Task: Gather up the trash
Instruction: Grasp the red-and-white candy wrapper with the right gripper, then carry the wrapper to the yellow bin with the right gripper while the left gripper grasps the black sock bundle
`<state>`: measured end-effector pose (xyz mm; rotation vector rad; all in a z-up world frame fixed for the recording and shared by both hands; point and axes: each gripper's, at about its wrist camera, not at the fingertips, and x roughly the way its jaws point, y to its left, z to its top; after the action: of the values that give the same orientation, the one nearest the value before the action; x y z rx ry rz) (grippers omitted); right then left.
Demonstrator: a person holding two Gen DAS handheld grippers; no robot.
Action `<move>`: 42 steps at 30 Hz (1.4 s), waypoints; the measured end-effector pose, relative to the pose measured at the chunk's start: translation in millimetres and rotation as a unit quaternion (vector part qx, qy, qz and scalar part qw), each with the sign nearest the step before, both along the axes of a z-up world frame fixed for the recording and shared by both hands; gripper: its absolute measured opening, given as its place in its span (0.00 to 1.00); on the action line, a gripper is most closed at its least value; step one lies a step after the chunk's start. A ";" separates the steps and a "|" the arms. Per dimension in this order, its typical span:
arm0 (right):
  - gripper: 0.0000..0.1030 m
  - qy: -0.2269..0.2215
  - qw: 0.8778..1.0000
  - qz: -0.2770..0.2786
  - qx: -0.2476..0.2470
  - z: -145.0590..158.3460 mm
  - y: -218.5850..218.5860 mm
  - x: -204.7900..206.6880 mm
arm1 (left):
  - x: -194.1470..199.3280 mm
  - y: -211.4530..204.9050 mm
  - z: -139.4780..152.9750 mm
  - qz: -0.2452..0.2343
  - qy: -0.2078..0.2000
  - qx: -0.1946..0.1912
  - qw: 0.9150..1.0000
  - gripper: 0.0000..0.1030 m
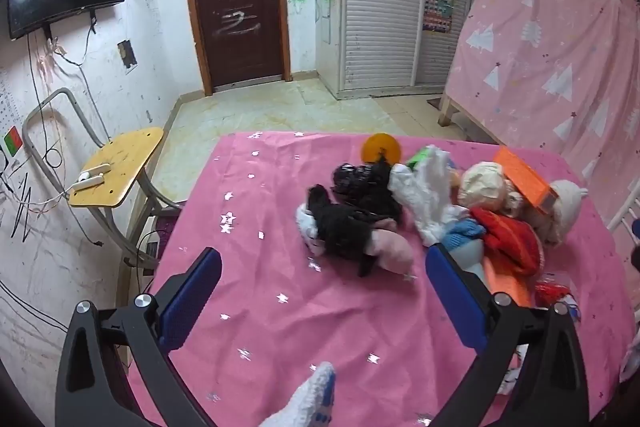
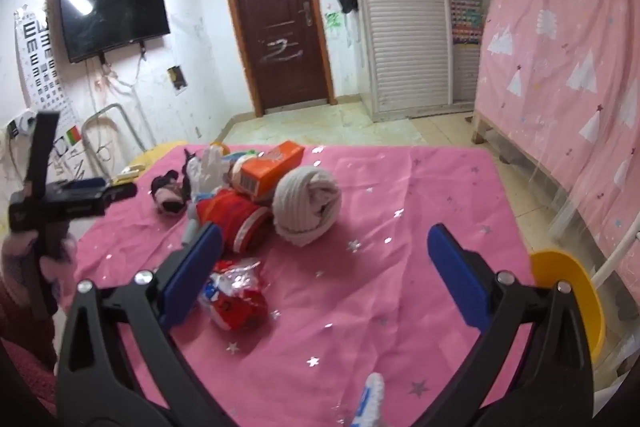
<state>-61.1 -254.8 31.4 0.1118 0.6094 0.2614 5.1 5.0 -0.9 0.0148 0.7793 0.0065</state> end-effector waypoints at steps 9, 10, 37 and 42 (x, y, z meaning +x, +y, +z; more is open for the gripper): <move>0.96 0.030 0.997 0.074 -0.003 -14.8 30.4 1.0 | 51.2 12.6 -8.0 -0.010 0.039 -0.018 0.999 0.91; 0.96 0.034 0.996 0.079 -0.005 -15.5 33.0 2.0 | 56.2 5.5 -10.7 -0.019 0.044 -0.018 0.999 0.91; 0.33 0.152 0.980 0.119 -0.052 -48.1 63.3 33.5 | 64.4 -24.8 -49.7 -0.035 0.105 -0.023 0.994 0.49; 0.29 0.144 0.982 0.111 -0.044 -46.7 60.0 32.6 | 53.2 -20.5 -40.3 -0.026 0.089 -0.018 0.995 0.49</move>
<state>-28.5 -194.8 -15.3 -0.0056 0.9216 0.4381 58.3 -15.6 -41.3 0.0007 0.9578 -0.0590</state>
